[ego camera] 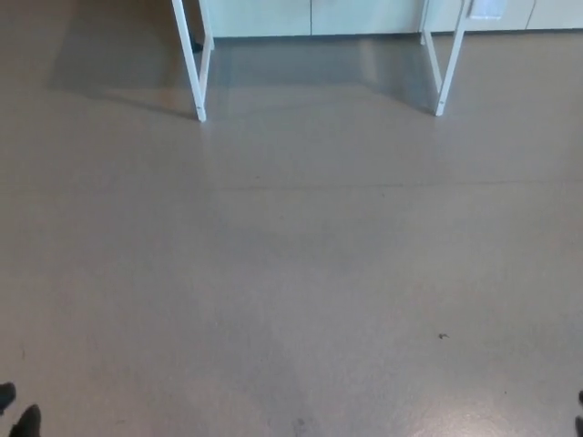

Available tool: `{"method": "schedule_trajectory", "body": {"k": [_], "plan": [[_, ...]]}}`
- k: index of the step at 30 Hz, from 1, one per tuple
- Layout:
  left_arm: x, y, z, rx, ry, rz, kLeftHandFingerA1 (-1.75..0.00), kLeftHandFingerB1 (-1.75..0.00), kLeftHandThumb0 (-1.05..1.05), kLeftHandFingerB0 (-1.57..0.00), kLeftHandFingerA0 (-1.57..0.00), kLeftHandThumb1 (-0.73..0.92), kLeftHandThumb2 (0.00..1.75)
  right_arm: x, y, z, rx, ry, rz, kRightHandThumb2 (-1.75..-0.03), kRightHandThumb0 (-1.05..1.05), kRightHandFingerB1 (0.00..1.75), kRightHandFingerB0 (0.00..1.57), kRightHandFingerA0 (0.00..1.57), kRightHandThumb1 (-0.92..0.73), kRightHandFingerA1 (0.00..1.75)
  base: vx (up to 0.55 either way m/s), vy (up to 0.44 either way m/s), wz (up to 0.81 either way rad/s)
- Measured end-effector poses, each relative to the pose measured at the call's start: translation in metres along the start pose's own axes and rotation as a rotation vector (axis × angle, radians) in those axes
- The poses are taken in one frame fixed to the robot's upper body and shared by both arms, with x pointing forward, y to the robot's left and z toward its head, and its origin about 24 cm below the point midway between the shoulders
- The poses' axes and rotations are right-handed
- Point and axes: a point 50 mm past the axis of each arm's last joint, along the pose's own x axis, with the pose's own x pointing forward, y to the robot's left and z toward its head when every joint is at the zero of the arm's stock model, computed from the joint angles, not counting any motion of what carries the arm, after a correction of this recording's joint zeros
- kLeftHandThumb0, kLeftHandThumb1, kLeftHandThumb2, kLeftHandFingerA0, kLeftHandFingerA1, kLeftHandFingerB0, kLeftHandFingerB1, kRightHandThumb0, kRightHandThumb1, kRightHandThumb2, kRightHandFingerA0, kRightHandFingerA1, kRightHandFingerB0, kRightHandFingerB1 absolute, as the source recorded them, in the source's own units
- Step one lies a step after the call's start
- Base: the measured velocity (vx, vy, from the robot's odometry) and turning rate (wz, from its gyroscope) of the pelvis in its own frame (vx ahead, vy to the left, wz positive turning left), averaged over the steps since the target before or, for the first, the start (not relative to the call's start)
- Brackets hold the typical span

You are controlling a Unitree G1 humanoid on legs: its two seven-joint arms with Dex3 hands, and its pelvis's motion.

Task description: The robot walks towards a desk on which an air pump is kept in the middle. It lifts it up and holds it with its left hand and uses its right hand to compress it by pushing its handle inwards.

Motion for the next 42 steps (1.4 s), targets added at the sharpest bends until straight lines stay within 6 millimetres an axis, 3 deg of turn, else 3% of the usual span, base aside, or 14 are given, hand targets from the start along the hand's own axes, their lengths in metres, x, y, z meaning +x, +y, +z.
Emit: {"method": "schedule_trajectory", "body": {"k": [7, 14, 21, 22, 23, 24, 33, 42], "plan": [[-0.002, 0.006, 0.008, -0.167, -0.059, -0.001, -0.39, -0.34, -0.31, -0.31, -0.37, 0.73, 0.61, -0.001, -0.008, 0.010, 0.120, -0.062, -0.020, -0.59, -0.34, 0.41, 0.54, 0.63, -0.66, 0.44, 0.13, 0.189, -0.06], [-0.005, 0.015, 0.017, -0.261, -0.097, -0.024, -0.39, -0.34, -0.28, -0.32, -0.38, 0.74, 0.62, -0.002, -0.001, 0.016, 0.220, -0.110, 0.024, -0.58, -0.35, 0.41, 0.54, 0.64, -0.65, 0.45, 0.21, 0.251, 0.05], [-0.006, 0.014, 0.015, -0.276, -0.088, -0.043, -0.39, -0.35, -0.27, -0.37, -0.38, 0.71, 0.61, -0.003, -0.002, 0.016, 0.240, -0.115, 0.029, -0.58, -0.37, 0.42, 0.56, 0.70, -0.62, 0.46, 0.27, -0.091, 0.12], [-0.006, 0.014, 0.013, -0.280, -0.083, -0.044, -0.45, -0.42, -0.34, -0.36, -0.36, 0.67, 0.72, -0.004, -0.002, 0.015, 0.240, -0.111, 0.028, -0.57, -0.37, 0.42, 0.57, 0.72, -0.61, 0.46, 0.28, -0.181, 0.22], [-0.007, 0.014, 0.011, -0.284, -0.078, -0.046, -0.45, -0.42, -0.34, -0.36, -0.36, 0.67, 0.72, -0.004, -0.002, 0.014, 0.241, -0.106, 0.028, -0.57, -0.37, 0.42, 0.57, 0.72, -0.61, 0.46, 0.39, -0.231, -0.55], [-0.007, 0.014, 0.012, -0.284, -0.083, -0.048, -0.39, -0.36, -0.29, -0.37, -0.39, 0.73, 0.61, -0.004, 0.000, 0.012, 0.242, -0.101, 0.034, -0.57, -0.38, 0.42, 0.58, 0.71, -0.61, 0.47, 0.36, -0.279, 0.78], [-0.008, 0.011, 0.010, -0.293, -0.078, -0.070, -0.40, -0.35, -0.29, -0.36, -0.40, 0.75, 0.62, -0.004, -0.003, 0.017, 0.231, -0.118, 0.029, -0.57, -0.36, 0.42, 0.57, 0.71, -0.62, 0.47, 0.32, -0.073, 0.01], [-0.008, 0.012, 0.010, -0.287, -0.067, -0.071, -0.41, -0.36, -0.28, -0.37, -0.42, 0.71, 0.61, -0.004, 0.000, 0.016, 0.216, -0.117, 0.045, -0.59, -0.34, 0.42, 0.56, 0.76, -0.63, 0.49, 0.42, 0.218, -0.30]]}}
